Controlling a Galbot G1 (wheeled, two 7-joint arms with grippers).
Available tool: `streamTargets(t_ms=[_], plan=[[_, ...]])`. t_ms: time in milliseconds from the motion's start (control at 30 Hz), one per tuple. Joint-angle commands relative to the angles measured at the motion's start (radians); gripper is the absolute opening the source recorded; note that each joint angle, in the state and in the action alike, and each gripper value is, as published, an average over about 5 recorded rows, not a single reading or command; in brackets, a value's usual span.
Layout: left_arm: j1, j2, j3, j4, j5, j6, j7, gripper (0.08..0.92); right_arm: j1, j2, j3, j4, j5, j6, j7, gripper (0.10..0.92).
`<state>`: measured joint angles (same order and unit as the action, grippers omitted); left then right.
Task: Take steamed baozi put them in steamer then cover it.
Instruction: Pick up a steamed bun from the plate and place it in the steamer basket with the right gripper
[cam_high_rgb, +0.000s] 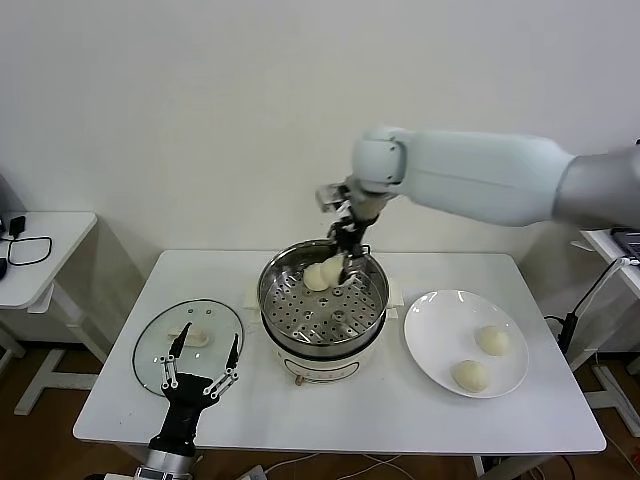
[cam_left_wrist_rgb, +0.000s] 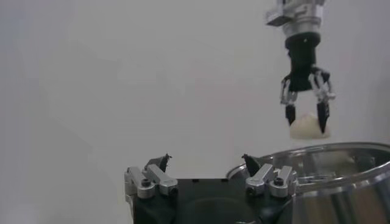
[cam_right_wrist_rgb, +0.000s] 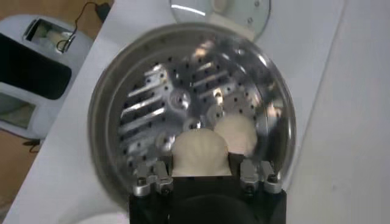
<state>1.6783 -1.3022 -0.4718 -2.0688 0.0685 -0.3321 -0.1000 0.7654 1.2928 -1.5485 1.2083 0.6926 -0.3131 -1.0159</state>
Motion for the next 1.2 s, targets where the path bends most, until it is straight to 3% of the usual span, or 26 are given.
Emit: streamTargets(t_ms=[33,767,1033,1200], plan=[[0.0,-0.001,0.0,0.004,0.0,-0.001,0.0,0.823,-0.066,0.123,-0.023,-0.008,0.054,-0.048,0.114,0.621],[-0.007,-0.001,-0.001,0.025,0.0,-0.008,-0.001,0.823,-0.135,0.158,-0.026,-0.032,0.045,-0.074,0.169,0.631],[-0.007,-0.001,-0.005,0.027,0.0,-0.008,-0.001,0.823,-0.129,0.116,-0.007,-0.009,0.031,-0.076,0.173,0.792],[-0.008,0.0,-0.005,0.025,0.0,-0.004,-0.001,0.823,-0.073,0.008,0.029,0.066,0.001,-0.071,0.146,0.822]])
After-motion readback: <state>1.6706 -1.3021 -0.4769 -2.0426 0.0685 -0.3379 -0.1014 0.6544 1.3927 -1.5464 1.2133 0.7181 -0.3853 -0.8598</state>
